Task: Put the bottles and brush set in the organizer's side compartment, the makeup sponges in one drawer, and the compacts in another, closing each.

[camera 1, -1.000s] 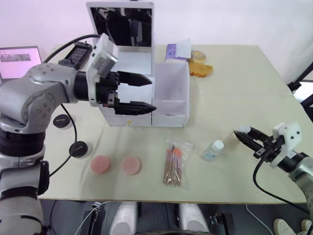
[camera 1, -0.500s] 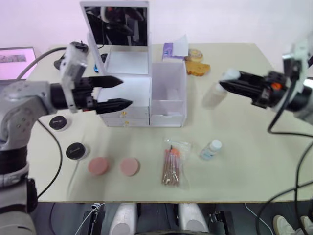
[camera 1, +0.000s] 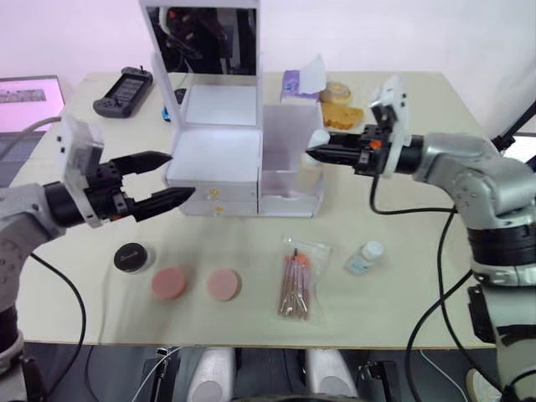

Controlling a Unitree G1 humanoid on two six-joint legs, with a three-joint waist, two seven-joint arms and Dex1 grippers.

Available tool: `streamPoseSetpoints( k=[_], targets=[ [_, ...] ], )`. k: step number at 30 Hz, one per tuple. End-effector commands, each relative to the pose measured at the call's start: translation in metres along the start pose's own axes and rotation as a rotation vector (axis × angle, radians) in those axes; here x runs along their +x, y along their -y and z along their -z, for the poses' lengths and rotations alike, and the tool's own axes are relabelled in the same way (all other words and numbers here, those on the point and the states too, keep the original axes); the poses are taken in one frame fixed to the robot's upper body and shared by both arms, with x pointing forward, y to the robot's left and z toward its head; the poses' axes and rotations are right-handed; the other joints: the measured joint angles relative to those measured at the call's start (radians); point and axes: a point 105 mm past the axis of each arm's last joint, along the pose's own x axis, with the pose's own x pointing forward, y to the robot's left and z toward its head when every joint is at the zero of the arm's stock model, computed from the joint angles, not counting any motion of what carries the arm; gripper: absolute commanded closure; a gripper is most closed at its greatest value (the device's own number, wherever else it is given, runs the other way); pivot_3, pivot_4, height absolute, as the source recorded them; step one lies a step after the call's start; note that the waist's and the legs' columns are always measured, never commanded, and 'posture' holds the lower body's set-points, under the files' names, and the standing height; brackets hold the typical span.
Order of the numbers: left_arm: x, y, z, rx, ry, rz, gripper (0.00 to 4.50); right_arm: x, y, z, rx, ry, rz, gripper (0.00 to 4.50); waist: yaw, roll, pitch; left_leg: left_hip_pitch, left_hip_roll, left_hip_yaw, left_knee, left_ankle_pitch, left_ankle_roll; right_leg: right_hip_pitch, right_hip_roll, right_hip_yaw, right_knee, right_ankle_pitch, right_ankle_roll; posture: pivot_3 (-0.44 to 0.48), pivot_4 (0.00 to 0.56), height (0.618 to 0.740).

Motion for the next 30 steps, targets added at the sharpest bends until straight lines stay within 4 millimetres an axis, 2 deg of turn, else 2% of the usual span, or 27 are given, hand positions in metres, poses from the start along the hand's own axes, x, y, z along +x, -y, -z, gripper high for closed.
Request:
streamPoseSetpoints(
  k=[1, 7, 15, 22, 30],
  targets=[
    [-0.007, 0.004, -0.015, 0.052, 0.041, -0.013, 0.0, 0.0, 0.002, -0.019, -0.098, 0.041, -0.009, 3.77, 0.0, 0.0, 0.0, 0.0, 0.0, 0.0, 0.0, 0.0, 0.0, 0.0, 0.0, 0.0, 0.0, 0.0, 0.0, 0.0, 0.15, 0.74],
    [-0.007, 0.008, -0.017, 0.049, 0.054, -0.005, 0.0, 0.012, 0.002, -0.005, -0.116, 0.009, -0.033, 3.77, -0.009, 0.0, 0.0, 0.001, 0.0, 0.0, 0.0, 0.0, 0.0, 0.0, 0.0, 0.0, 0.001, 0.0, 0.0, 0.0, 0.15, 0.74],
    [-0.006, 0.011, -0.016, 0.055, 0.032, 0.01, 0.0, 0.021, 0.003, 0.027, -0.138, -0.046, -0.034, 3.77, -0.013, 0.0, 0.0, 0.0, 0.0, 0.0, 0.0, 0.0, 0.0, 0.0, 0.0, 0.0, 0.001, 0.0, 0.0, 0.0, 0.15, 0.74],
    [-0.007, 0.015, -0.022, 0.059, 0.058, 0.033, 0.0, 0.023, 0.005, 0.036, -0.132, -0.052, -0.042, 3.77, -0.014, 0.0, 0.0, 0.0, 0.0, 0.0, 0.0, 0.0, 0.0, 0.0, 0.0, 0.0, 0.002, 0.0, 0.0, 0.0, 0.15, 0.74],
    [-0.006, 0.016, -0.021, 0.061, 0.047, 0.036, 0.0, 0.026, 0.004, 0.03, -0.132, -0.036, -0.051, 3.77, -0.015, 0.0, 0.0, 0.001, 0.0, 0.0, 0.0, 0.0, 0.0, 0.0, 0.0, 0.0, 0.002, 0.0, -0.001, 0.0, 0.15, 0.74]
  ],
)
